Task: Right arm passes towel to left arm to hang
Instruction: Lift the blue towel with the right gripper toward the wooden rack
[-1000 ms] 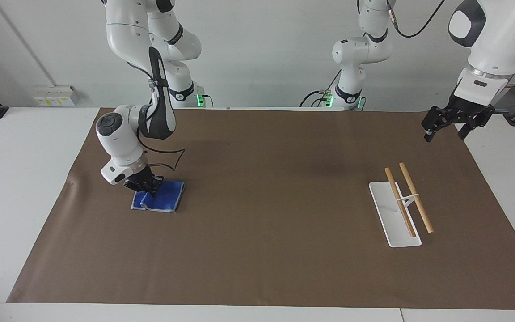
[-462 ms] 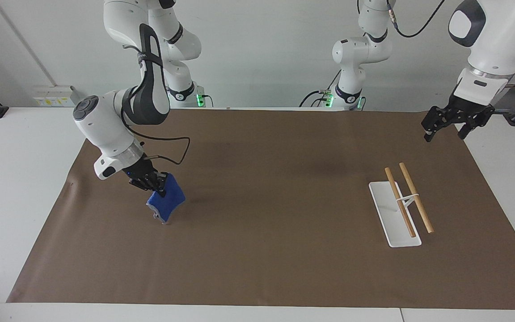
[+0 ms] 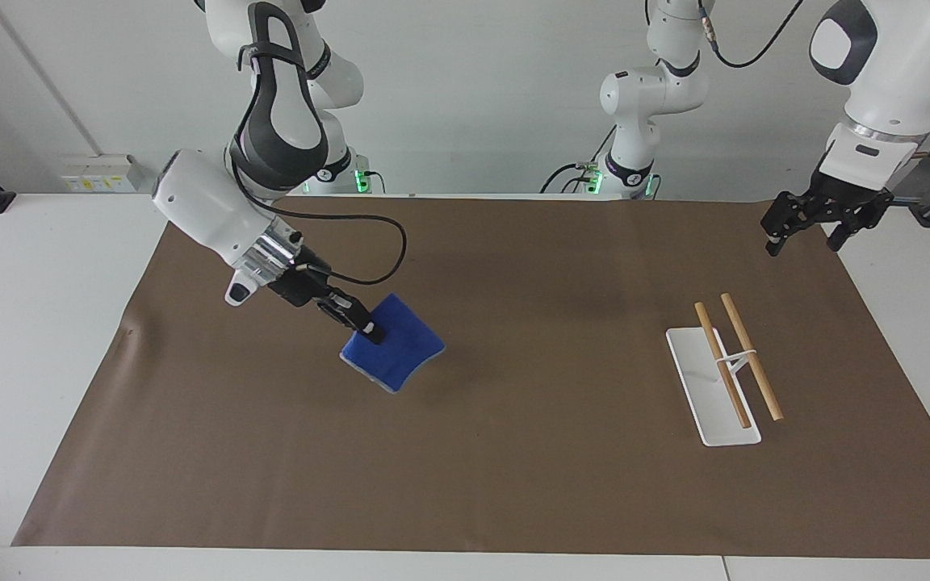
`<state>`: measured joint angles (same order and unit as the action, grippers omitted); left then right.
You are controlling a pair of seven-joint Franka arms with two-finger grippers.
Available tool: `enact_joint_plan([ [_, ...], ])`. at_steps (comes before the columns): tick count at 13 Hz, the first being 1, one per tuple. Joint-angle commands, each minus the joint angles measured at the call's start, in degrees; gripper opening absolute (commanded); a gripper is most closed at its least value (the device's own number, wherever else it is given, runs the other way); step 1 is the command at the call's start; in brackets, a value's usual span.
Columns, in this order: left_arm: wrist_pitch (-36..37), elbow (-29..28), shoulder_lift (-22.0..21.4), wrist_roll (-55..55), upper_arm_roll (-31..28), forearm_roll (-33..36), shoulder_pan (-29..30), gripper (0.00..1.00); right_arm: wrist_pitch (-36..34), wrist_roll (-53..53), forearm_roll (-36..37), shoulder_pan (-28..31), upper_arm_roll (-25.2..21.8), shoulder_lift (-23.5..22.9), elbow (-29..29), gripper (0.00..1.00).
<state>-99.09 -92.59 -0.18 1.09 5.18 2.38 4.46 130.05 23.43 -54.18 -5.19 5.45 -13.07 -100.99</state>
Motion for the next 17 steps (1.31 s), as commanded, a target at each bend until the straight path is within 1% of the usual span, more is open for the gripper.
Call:
enact_joint_plan([
  [1, -0.31, -2.07, -1.84, -0.56, 0.27, -1.06, 0.82, 1.0, 10.52, 10.18, -7.66, -7.86, 0.35, -1.69, 1.32, 0.0],
  [3, 1.08, -2.15, -1.93, -0.56, 0.36, -1.06, 0.38, 1.0, 23.6, 17.41, -14.69, -15.95, 0.44, -3.7, 1.84, 0.0],
  [4, 3.18, -2.07, -2.1, -0.56, 0.36, -0.98, 0.12, 1.0, 27.5, 18.31, -18.47, -18.86, 0.44, -4.58, 2.8, 0.0],
  [5, 3.64, -1.89, -2.19, -0.3, 0.45, -0.98, 0.03, 1.0, 28.67, 18.32, -22.16, -20.54, 0.44, -4.85, 3.68, 0.0],
  [7, 5.22, -2.06, -2.54, 1.71, 0.36, -1.06, -0.06, 1.0, 28.94, 18.4, -27.88, -21.0, 0.96, -4.94, 4.74, 0.0],
  [9, 5.58, -2.15, -2.63, 9.07, 0.45, -1.06, -0.24, 1.0, 29.03, 18.49, -34.2, -22.57, 1.67, -5.21, 6.84, 0.0],
  [11, 4.97, -2.15, -2.63, 16.28, 0.45, -1.06, -0.33, 1.0, 29.12, 18.67, -39.49, -23.89, 1.76, -5.21, 7.38, 0.0],
  [12, 4.79, -2.15, -2.63, 19.54, 0.53, -1.06, -0.41, 1.0, 29.38, 18.67, -40.38, -25.12, 1.76, -5.21, 7.47, 0.0],
  [14, 3.83, -2.24, -2.63, 23.77, 0.71, -1.06, -1.11, 1.0, 33.41, 18.76, -41.44, -27.06, 1.76, -5.47, 7.47, 0.0],
  [16, 3.12, -3.03, -2.81, 27.46, 0.71, -1.06, -2.34, 1.0, 33.77, 18.76, -42.58, -28.12, 1.76, -5.56, 7.56, 0.0],
  [17, 1.99, -4.42, -3.5, 30.61, 0.71, -1.15, -3.04, 1.0, 34.21, 18.76, -42.59, -28.64, 1.76, -5.47, 7.56, 0.0],
])
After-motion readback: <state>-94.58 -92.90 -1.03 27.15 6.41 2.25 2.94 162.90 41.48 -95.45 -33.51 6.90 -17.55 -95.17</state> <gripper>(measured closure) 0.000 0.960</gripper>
